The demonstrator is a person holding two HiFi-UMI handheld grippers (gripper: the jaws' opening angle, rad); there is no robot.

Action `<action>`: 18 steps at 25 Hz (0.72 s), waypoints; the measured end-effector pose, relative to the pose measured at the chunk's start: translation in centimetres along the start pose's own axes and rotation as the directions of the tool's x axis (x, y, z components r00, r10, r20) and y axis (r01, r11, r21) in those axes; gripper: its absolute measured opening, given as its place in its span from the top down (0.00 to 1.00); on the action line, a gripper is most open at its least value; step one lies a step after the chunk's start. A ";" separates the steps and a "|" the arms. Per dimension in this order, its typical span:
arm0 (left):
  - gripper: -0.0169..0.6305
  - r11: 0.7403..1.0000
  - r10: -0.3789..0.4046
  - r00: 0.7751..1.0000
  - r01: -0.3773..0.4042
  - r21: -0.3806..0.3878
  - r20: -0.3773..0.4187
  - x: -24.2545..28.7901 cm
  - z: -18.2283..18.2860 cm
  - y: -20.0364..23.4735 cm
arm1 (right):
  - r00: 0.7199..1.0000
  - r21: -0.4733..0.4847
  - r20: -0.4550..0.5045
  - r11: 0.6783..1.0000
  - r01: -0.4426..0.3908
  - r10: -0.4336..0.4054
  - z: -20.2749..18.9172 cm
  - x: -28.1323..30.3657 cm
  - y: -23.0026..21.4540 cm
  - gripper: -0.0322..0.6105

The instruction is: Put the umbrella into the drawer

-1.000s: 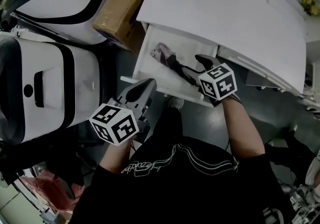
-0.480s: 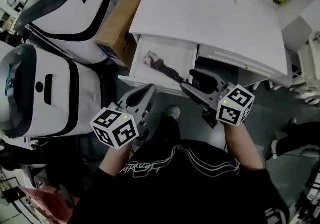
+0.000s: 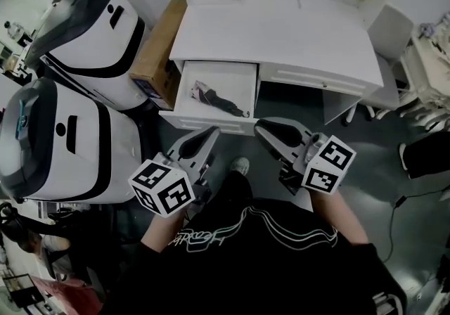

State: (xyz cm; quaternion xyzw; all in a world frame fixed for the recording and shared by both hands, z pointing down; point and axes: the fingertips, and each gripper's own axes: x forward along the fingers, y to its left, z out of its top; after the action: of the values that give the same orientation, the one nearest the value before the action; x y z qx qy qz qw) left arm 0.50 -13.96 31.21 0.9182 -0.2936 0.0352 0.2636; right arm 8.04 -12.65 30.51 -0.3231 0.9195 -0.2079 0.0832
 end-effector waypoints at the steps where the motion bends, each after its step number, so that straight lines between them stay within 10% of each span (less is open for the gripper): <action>1: 0.94 1.000 -0.007 1.000 0.007 0.004 -0.002 -0.1 -0.2 -0.6 | 1.000 -0.001 0.000 1.000 -0.003 0.003 -0.1 -0.6 0.5 0.85; 18: 0.94 0.999 -0.032 0.999 0.032 0.040 -0.008 -1.3 -2.5 -5.1 | 0.999 -0.074 -0.020 0.996 0.041 -0.043 -1.4 -4.6 3.9 0.87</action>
State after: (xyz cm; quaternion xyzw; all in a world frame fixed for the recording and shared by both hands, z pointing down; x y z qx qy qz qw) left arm 2.52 -8.49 30.70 0.9278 -0.2771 0.0405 0.2465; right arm 9.07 -6.52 30.12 -0.3428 0.9204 -0.1791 0.0571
